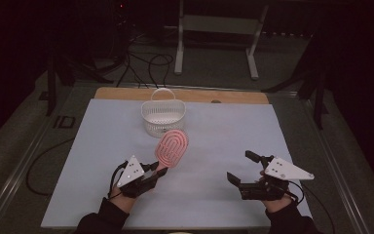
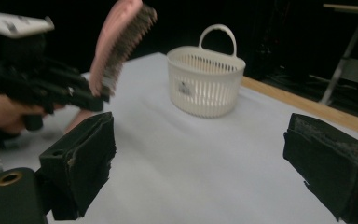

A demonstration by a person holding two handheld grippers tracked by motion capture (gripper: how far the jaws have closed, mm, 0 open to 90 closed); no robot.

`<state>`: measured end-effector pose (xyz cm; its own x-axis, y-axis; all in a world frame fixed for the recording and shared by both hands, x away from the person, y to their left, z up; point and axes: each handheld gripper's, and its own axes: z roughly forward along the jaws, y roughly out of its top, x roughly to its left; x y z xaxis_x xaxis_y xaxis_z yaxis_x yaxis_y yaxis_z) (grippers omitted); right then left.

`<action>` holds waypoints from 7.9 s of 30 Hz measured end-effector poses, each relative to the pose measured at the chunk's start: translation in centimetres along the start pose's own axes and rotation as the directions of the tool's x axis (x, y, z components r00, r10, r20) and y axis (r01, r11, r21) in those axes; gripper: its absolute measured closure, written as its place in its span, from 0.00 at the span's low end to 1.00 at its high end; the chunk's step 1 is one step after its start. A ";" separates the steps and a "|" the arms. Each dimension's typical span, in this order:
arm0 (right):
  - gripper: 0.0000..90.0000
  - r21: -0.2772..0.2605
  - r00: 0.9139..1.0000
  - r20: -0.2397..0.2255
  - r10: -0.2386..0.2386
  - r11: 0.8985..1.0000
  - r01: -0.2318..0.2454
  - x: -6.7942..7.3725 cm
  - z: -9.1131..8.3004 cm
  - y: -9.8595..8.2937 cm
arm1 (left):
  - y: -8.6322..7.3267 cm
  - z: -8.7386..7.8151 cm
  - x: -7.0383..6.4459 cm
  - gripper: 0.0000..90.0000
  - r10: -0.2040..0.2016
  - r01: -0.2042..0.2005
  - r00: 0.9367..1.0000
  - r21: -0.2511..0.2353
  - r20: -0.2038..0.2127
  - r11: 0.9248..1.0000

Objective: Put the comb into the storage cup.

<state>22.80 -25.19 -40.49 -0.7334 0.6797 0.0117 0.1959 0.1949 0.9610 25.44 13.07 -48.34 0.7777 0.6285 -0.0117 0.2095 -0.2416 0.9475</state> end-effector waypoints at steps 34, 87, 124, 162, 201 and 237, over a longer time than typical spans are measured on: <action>0.10 -0.052 0.993 -0.108 -0.037 0.998 0.032 4.6 4.3 6.4 | 0.1 -0.1 0.0 0.80 0.004 -0.004 1.000 -0.002 0.004 1.000; 0.27 0.045 0.905 -0.100 0.413 0.911 -0.411 6.2 14.4 4.7 | 0.1 -0.3 -0.1 0.80 0.006 -0.006 1.000 -0.020 0.004 1.000; 0.71 0.087 0.885 -0.164 0.436 0.900 -0.428 6.4 15.3 3.8 | 0.2 -0.1 0.1 0.79 -0.029 0.030 0.998 -0.020 0.054 0.999; 0.72 0.014 0.956 -0.128 0.266 0.964 -0.266 5.7 14.0 5.9 | 0.4 0.2 0.6 0.28 -0.112 0.103 0.987 0.082 0.117 0.991; 0.72 -0.030 0.982 -0.135 0.129 0.991 -0.134 4.7 12.4 8.2 | -1.4 -3.0 1.7 0.00 -0.120 0.087 0.976 0.177 0.180 0.980; 0.72 -0.087 0.992 -0.115 -0.053 0.995 0.043 3.1 14.0 12.4 | -3.7 -6.3 2.2 0.00 -0.102 0.077 0.986 0.185 0.130 0.980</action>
<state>32.09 -10.77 -32.36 -0.8129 0.5824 -0.0074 0.1067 0.1614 0.9811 22.64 20.00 -49.82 0.8226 0.5485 -0.1499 0.3747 -0.3248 0.8684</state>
